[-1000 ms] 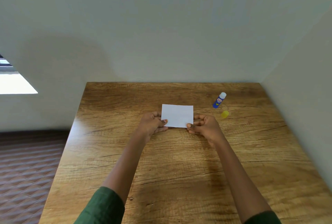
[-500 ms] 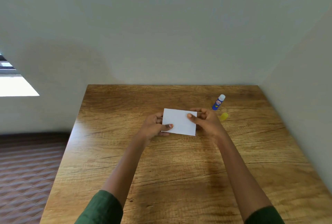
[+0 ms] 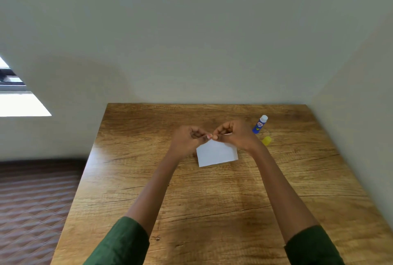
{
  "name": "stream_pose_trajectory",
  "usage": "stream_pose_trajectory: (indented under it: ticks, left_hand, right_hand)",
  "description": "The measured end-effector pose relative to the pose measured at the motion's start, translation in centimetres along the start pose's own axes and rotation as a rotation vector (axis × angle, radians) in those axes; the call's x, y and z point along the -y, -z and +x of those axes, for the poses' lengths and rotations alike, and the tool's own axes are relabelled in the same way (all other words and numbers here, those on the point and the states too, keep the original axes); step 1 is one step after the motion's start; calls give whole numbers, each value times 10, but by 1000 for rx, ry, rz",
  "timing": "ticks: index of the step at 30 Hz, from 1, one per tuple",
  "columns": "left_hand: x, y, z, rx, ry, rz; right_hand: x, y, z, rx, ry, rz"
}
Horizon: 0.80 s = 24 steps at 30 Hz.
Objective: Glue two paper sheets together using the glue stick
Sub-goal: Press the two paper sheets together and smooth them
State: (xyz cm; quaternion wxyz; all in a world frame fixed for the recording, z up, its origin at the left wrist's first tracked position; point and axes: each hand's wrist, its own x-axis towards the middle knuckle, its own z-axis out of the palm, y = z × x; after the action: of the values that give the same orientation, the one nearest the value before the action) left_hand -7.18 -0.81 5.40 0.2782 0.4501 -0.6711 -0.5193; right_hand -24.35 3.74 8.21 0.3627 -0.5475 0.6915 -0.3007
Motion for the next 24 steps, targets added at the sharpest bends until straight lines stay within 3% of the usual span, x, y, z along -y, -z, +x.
stream_pose_trajectory:
  ticks: [4,12,24]
  left_hand:
    - [-2,-3,5,3,-9,65]
    - [-2,1,3,-49,-41,78]
    - [5,8,-7,51,39,-9]
  right_hand:
    - [0,1,-1,-7,19,5]
    - [-13,22,-13,-113,-16,234]
    - [-5,24,-19,-154,4,195]
